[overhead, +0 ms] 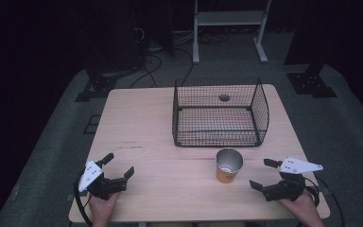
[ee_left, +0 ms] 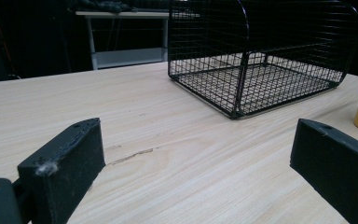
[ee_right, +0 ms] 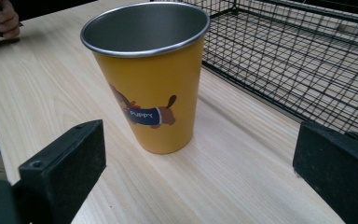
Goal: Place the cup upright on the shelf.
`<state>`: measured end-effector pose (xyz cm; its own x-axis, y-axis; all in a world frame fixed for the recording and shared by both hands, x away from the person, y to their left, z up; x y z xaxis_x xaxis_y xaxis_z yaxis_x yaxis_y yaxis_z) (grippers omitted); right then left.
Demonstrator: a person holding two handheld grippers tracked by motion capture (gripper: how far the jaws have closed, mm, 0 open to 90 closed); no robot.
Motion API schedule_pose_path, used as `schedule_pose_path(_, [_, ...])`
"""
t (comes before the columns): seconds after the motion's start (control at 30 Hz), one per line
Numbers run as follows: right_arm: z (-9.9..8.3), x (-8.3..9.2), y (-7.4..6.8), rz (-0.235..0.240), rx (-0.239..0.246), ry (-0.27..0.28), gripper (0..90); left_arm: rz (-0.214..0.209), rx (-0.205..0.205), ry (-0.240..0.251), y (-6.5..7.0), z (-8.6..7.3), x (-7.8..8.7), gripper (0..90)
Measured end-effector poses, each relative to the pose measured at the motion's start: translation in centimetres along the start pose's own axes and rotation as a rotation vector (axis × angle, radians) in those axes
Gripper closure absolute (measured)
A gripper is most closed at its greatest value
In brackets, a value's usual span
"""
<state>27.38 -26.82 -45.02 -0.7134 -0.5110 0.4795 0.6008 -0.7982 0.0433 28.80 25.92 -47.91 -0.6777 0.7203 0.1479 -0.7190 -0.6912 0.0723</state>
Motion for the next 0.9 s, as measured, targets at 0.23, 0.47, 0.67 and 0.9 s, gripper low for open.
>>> schedule_pose_path(0.23, [0.3, -0.3, -0.5, 0.014, 0.015, -0.002, 2.1, 0.0, 0.0, 0.0, 0.0, 0.0, 0.0, 2.3])
schedule_pose_path(0.47, [0.8, -0.7, -1.1, 0.026, 0.029, -0.004, 2.1, -0.001, -0.001, -0.001, 0.0, 0.0, 0.0, 2.2])
schedule_pose_path(0.67, [1.1, -1.3, -1.4, 0.034, 0.036, -0.013, 2.1, -0.002, -0.001, -0.001, 0.0, 0.0, 0.0, 2.3])
schedule_pose_path(0.9, [1.6, -1.9, -1.7, 0.04, 0.044, -0.013, 2.1, -0.003, -0.002, 0.0, 0.0, 0.0, 0.0, 2.2])
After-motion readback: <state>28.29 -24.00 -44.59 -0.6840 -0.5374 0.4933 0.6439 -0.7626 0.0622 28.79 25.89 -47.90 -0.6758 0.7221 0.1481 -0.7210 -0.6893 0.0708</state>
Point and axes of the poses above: each handheld gripper's, and its own axes: x roughly backward along the jaws, z roughly out of its top, y roughly to its right, the point moved 3 cm from there along -x, roughly forward along the jaws, and after that the axes turned 13 degrees about -z, right-handed, at the moved point
